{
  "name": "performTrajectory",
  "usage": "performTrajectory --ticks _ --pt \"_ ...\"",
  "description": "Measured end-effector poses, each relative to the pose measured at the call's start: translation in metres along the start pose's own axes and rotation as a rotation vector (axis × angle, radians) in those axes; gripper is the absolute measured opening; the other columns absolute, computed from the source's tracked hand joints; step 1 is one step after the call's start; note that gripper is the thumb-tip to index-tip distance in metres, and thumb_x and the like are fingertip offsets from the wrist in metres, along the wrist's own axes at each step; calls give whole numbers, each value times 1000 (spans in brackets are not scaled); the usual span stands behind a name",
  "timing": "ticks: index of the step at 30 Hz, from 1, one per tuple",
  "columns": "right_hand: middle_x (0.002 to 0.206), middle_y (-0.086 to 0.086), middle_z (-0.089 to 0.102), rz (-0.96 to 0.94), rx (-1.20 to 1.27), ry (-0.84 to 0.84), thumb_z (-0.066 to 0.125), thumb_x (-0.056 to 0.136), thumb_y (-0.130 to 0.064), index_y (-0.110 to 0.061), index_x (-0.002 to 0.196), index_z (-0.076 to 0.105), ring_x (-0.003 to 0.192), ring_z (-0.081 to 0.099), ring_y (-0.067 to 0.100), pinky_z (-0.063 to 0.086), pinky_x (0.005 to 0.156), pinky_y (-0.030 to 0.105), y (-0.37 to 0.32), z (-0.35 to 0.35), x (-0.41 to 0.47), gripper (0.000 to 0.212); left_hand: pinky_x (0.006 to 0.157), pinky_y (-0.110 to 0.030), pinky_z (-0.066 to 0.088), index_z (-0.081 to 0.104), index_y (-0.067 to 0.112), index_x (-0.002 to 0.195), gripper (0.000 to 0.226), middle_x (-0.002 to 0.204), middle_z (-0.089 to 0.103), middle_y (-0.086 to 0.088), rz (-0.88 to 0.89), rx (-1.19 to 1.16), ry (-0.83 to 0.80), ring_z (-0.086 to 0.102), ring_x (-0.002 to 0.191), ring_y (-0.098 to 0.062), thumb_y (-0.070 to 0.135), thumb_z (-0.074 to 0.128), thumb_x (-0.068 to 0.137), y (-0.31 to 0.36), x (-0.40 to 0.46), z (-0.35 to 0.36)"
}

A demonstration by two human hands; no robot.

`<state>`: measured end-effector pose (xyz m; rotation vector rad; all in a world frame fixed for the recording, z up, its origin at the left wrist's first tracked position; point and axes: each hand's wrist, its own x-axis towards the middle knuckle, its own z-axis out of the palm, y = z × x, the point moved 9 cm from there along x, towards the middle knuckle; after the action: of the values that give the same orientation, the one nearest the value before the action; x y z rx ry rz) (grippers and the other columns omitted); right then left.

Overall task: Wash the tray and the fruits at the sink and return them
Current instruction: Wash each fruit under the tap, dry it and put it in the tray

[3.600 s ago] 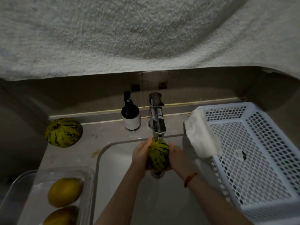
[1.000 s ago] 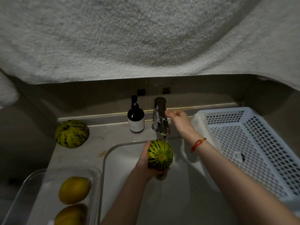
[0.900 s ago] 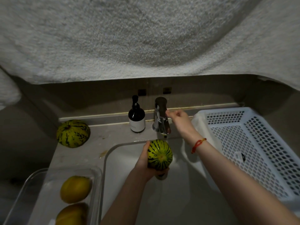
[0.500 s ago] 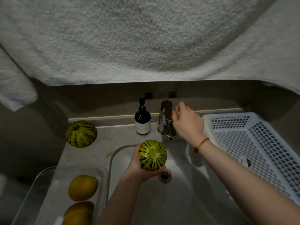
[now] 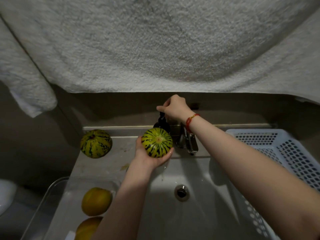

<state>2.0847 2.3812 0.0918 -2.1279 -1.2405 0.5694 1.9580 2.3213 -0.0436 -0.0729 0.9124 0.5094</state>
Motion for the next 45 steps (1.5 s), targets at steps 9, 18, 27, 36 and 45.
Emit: performTrajectory --ticks 9,18,27,36,45 --pt "58 2 57 158 170 -4 74 79 -17 -16 64 50 45 50 7 43 40 14 25 18 13 28 62 -52 45 56 6 113 57 125 42 -26 -61 -13 45 37 113 -43 55 48 83 1 0 22" --pt "53 1 57 179 228 14 75 79 -17 -17 63 50 41 49 5 40 39 14 32 23 18 29 70 -51 46 56 4 116 60 130 37 -26 -80 4 91 30 122 -42 55 47 85 2 -4 28" --pt "53 0 56 187 258 12 74 79 -17 -17 65 52 42 48 5 36 35 11 34 24 18 26 75 -49 44 56 6 122 67 135 35 -27 -90 11 76 28 125 -40 60 45 83 1 -8 35" --pt "60 0 58 161 273 38 76 77 -19 -17 73 54 54 51 6 43 56 18 37 26 19 22 72 -50 43 55 7 120 64 133 39 -25 -60 15 54 31 125 -40 59 45 84 1 -10 37" --pt "89 9 66 141 190 66 78 75 -23 -17 76 54 89 61 19 48 81 27 33 23 15 24 70 -51 43 55 7 112 58 125 46 -23 -42 72 3 35 122 -40 57 39 88 4 -8 37"
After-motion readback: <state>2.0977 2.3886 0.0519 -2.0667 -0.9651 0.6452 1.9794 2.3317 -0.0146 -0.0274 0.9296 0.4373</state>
